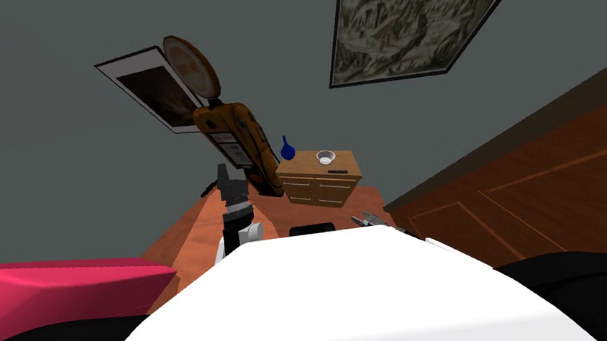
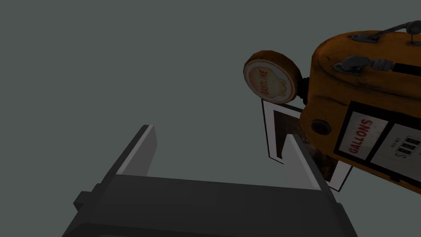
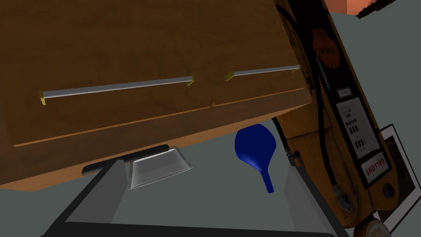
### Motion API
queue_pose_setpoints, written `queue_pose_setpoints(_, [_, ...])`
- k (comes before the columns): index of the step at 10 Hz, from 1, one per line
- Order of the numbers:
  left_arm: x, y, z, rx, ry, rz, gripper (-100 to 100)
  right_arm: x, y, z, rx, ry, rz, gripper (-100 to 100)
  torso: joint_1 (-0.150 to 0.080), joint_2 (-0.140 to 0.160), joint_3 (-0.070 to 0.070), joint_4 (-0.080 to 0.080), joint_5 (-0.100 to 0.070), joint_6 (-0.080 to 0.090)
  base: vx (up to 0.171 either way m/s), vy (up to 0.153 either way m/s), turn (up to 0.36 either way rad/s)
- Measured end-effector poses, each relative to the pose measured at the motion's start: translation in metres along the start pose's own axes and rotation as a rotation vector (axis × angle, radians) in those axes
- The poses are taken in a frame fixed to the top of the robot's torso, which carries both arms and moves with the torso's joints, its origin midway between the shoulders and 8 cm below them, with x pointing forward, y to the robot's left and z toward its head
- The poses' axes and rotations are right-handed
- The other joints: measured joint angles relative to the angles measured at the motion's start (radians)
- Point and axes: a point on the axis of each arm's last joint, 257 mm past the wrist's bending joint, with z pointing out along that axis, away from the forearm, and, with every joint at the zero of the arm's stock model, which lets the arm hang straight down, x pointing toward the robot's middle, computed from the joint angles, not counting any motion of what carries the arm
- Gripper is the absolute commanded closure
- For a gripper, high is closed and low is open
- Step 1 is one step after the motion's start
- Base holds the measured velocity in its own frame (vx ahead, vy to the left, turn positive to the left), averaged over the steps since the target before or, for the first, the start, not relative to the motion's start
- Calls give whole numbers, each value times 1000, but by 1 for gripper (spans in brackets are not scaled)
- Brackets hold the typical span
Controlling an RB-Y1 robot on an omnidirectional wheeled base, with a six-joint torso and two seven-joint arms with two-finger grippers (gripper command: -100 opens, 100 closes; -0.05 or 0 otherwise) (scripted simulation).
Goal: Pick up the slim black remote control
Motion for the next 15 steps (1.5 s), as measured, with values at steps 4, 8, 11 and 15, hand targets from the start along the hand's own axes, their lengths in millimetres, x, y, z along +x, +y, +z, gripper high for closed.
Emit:
queue_pose_setpoints(4, [0,0,0,0,0,0,0,52,-37,-36,32,175,-112,-100,0,-1,-1,0,0,0,14,52,154])
queue_pose_setpoints(8, [0,0,0,0,0,0,0,96,-78,-83,63,345,-214,-100,-1,-2,-1,0,0,0,31,46,183])
queue_pose_setpoints(11, [0,0,0,0,0,0,0,115,-110,-117,87,451,-273,-100,-2,-3,-2,-1,0,1,53,42,209])
queue_pose_setpoints(15, [0,0,0,0,0,0,0,138,-162,-186,132,637,-362,-100,-2,-6,-3,-1,0,0,78,36,242])
